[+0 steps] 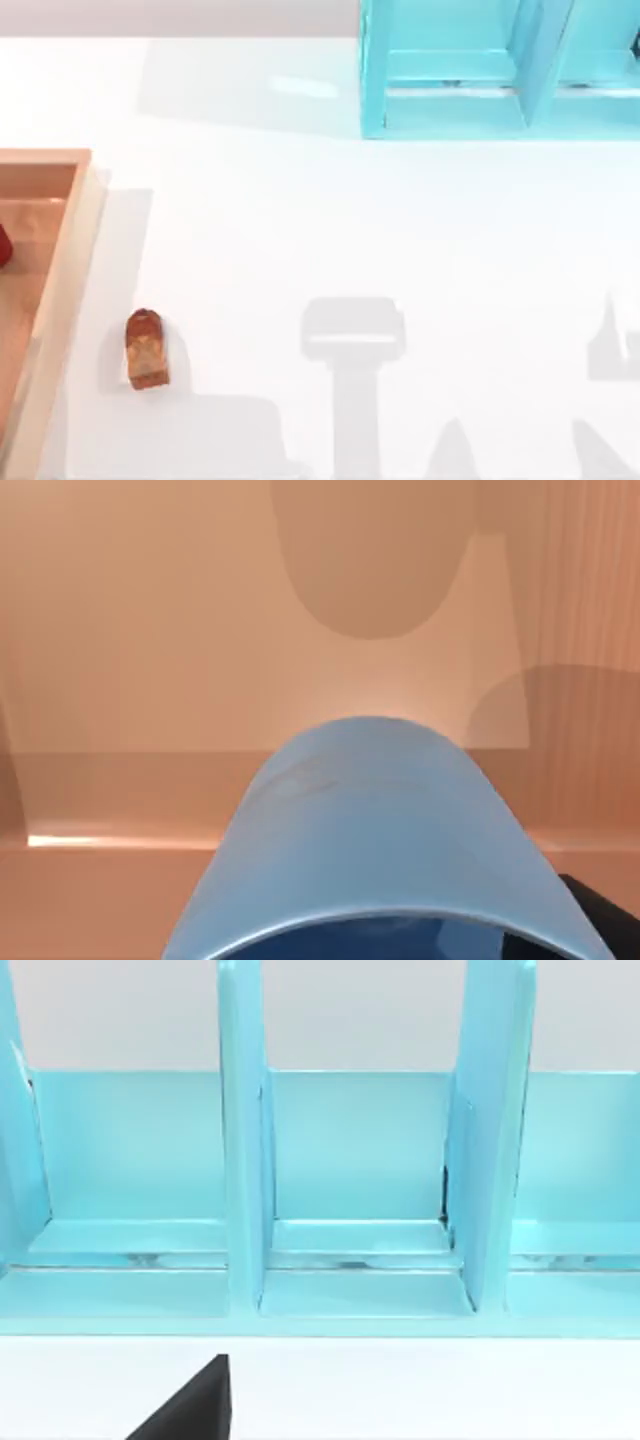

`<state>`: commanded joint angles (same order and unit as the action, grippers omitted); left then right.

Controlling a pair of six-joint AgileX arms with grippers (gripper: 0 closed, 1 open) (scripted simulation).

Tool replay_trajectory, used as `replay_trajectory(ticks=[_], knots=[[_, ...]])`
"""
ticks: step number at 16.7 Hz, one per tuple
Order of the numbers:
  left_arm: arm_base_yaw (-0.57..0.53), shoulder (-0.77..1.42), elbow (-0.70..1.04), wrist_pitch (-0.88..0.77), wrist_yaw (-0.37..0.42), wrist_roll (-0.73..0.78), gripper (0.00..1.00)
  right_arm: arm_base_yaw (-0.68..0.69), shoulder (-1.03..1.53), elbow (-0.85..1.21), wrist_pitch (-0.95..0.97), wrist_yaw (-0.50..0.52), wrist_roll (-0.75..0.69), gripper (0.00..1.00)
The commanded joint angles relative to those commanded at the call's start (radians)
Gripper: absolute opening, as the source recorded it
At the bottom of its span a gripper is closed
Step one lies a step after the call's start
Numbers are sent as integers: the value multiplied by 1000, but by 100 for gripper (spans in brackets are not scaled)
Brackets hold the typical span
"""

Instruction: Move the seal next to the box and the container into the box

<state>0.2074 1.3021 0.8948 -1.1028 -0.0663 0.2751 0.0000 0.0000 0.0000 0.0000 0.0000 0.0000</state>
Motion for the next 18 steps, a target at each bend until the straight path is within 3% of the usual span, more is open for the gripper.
replay_trajectory(ticks=[18], knots=[[90, 157, -83, 200, 44, 46, 0, 0, 0, 0, 0, 0, 0, 100]])
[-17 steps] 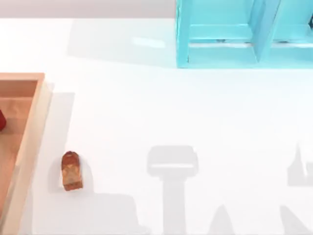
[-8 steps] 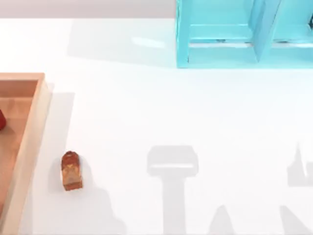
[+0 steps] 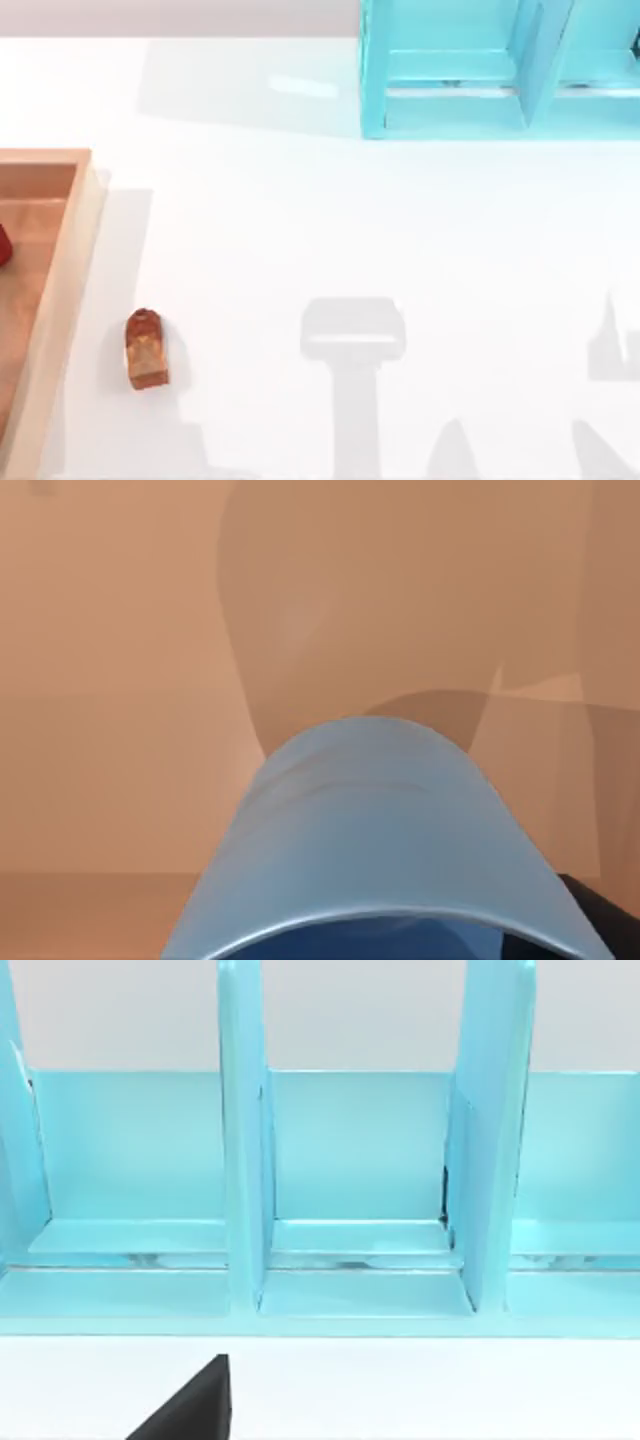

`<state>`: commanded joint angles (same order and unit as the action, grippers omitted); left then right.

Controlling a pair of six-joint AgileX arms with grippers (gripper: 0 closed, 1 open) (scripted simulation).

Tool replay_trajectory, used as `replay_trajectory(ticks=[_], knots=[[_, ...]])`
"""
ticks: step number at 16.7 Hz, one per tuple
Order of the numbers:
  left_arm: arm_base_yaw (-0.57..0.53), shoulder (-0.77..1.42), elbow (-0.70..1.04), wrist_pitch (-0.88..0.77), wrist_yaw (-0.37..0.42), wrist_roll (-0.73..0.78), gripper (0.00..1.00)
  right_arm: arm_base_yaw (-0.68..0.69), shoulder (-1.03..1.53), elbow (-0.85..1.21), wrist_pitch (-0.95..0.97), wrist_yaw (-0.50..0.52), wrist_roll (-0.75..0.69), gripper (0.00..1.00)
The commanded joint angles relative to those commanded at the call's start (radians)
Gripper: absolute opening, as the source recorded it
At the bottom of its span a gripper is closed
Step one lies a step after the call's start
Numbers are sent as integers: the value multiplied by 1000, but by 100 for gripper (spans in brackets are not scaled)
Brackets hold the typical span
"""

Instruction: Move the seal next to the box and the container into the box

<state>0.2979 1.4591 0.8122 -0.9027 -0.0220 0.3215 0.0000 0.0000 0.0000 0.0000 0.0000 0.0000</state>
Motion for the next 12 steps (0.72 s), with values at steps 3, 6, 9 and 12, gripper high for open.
replay_trajectory(ticks=[3, 6, 9, 12], knots=[[0, 0, 0, 0, 0, 0, 8, 0, 0, 0, 0, 0, 0, 100], [0, 0, 0, 0, 0, 0, 30, 0, 0, 0, 0, 0, 0, 100], [0, 0, 0, 0, 0, 0, 53, 0, 0, 0, 0, 0, 0, 100], [0, 0, 0, 0, 0, 0, 75, 0, 0, 0, 0, 0, 0, 100]])
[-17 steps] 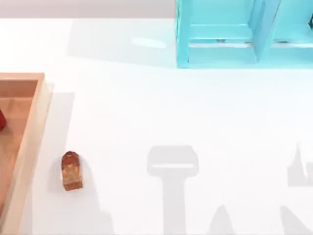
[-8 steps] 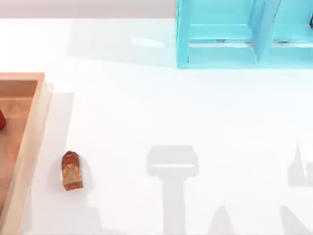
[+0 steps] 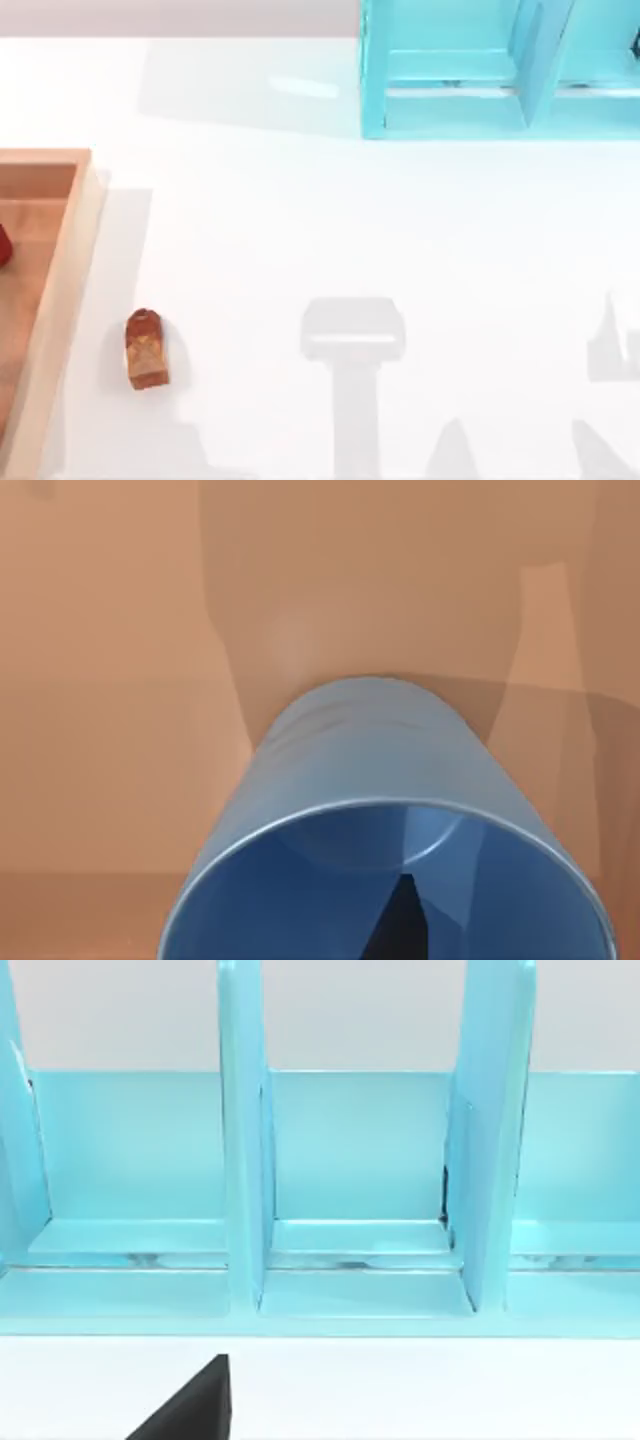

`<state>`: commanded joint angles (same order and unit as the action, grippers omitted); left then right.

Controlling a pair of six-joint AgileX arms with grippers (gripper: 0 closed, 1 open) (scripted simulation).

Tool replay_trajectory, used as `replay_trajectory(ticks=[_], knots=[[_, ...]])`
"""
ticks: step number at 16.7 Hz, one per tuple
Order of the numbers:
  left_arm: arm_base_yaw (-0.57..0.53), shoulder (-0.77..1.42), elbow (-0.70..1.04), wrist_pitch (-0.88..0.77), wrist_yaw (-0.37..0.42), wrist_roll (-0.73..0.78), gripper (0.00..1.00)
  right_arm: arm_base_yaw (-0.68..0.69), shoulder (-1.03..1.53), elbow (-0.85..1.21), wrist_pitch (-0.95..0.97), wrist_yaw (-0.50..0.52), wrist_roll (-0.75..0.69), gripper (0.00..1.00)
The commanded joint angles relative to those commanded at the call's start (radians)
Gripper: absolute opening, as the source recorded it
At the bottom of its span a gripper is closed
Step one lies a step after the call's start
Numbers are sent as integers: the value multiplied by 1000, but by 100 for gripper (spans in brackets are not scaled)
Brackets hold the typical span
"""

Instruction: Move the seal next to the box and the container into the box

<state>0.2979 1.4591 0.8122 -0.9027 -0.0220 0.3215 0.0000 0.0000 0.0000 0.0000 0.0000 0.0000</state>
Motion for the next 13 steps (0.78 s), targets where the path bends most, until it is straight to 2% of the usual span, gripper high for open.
replay_trajectory(ticks=[3, 4, 13], knots=[[0, 0, 0, 0, 0, 0, 98, 0, 0, 0, 0, 0, 0, 100], [0, 0, 0, 0, 0, 0, 100, 0, 0, 0, 0, 0, 0, 100], [-1, 0, 2, 0, -1, -1, 100, 0, 0, 0, 0, 0, 0, 100]])
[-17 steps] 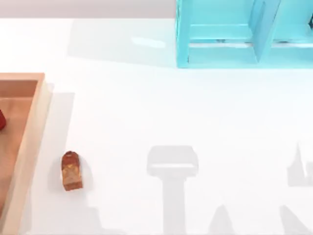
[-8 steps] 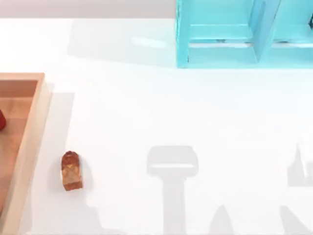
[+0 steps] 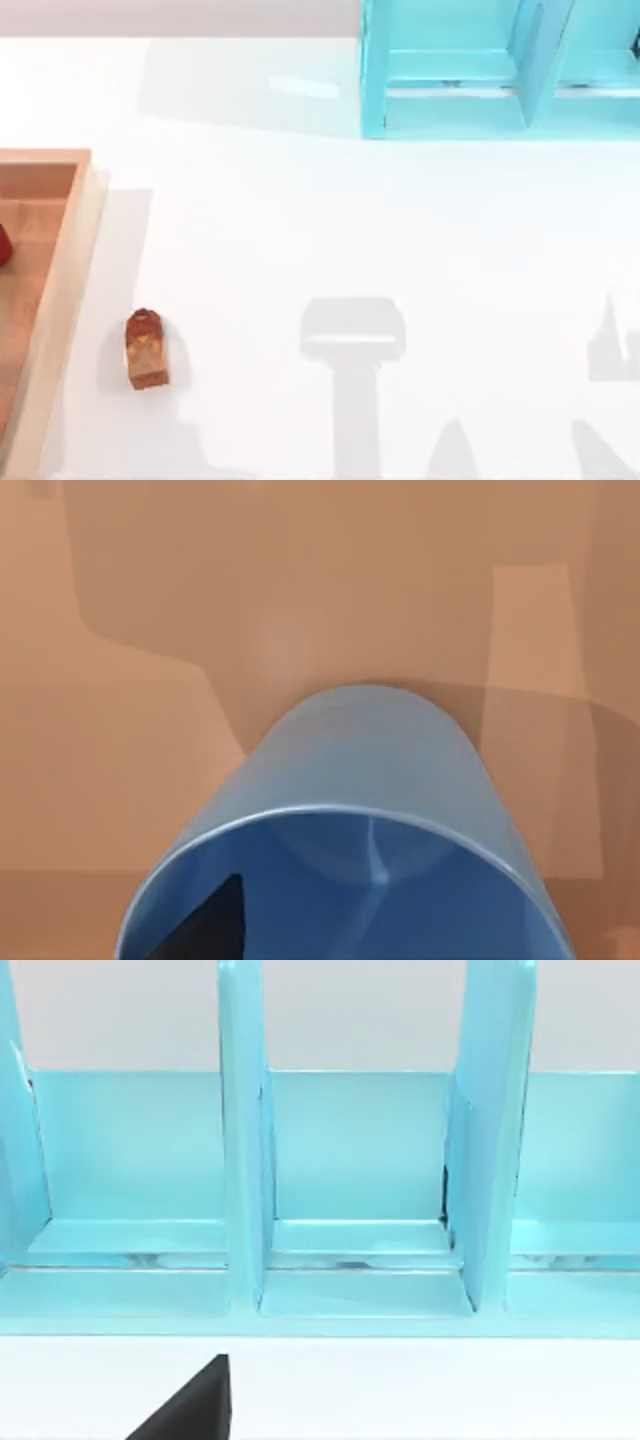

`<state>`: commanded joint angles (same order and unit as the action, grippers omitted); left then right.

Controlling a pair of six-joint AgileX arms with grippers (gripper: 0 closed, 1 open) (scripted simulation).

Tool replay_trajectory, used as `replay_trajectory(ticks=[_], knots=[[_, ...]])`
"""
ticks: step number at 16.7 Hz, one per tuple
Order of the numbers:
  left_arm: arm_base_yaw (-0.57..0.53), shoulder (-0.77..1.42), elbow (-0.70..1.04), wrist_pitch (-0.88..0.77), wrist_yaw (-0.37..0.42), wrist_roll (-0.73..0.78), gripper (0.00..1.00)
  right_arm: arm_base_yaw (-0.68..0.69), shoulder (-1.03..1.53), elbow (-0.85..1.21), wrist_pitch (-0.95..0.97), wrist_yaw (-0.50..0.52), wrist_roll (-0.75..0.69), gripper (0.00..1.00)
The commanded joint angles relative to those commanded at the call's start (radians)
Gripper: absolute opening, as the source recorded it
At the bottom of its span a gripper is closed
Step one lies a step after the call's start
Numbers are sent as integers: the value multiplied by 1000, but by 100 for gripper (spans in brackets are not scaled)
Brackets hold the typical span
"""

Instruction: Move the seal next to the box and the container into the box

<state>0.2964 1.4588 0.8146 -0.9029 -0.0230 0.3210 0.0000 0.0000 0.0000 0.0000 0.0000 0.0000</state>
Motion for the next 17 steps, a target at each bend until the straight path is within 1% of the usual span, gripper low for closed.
replay_trajectory(ticks=[2, 5, 8, 10, 13, 15, 17], knots=[[-10, 3, 31, 4, -14, -5, 100, 0, 0, 0, 0, 0, 0, 100], [-23, -11, 146, -2, -53, -19, 100, 0, 0, 0, 0, 0, 0, 100], [-8, -33, 283, -89, -80, -20, 100, 0, 0, 0, 0, 0, 0, 100], [6, -48, 338, -195, -74, -13, 100, 0, 0, 0, 0, 0, 0, 100], [10, -63, 364, -349, -35, -5, 100, 0, 0, 0, 0, 0, 0, 100], [0, -74, 347, -404, -8, -5, 100, 0, 0, 0, 0, 0, 0, 100], [-5, -79, 337, -419, 1, -6, 100, 0, 0, 0, 0, 0, 0, 100]])
